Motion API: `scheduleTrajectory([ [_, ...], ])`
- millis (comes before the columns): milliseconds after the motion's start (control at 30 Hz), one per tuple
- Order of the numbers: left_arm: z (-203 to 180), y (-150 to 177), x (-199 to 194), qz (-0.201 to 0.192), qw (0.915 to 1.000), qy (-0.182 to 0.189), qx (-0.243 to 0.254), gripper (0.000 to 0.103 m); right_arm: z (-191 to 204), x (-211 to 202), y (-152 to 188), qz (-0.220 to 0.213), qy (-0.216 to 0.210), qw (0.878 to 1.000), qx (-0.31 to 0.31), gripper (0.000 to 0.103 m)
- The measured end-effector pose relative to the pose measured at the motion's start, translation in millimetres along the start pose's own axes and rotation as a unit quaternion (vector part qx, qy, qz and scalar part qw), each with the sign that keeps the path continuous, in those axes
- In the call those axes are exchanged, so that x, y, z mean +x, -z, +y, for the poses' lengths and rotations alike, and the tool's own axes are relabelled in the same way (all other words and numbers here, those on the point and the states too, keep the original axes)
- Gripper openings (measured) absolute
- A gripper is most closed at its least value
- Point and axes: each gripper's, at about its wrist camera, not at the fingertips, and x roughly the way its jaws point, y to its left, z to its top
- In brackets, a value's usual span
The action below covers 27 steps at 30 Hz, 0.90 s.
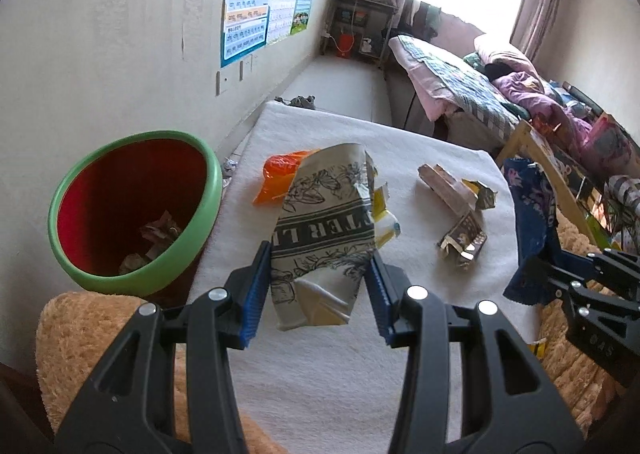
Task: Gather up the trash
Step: 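Carry the paper cup and blue wrapper over the red bin with both tools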
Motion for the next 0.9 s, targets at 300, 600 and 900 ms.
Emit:
scheduleTrajectory([
  [300, 6.4, -0.4, -2.6, -0.004, 0.9999, 0.0, -0.016, 0.043, 15.6, -4.0, -6.5, -0.012, 0.001, 1.0, -0.024, 0.027],
  [600, 10.9, -0.6, -4.1, -0.007, 0.9996, 0.0, -0.026, 0.043, 21.0, -7.8, -6.7, -0.017, 0.003, 0.999, -0.032, 0.027],
  [900, 30.8, -3.2, -15.3, -0.018, 0.9985, -0.007, -0.051, 0.043, 48.8, -12.9, -19.9, -0.033, 0.0, 0.997, -0.066, 0.027],
])
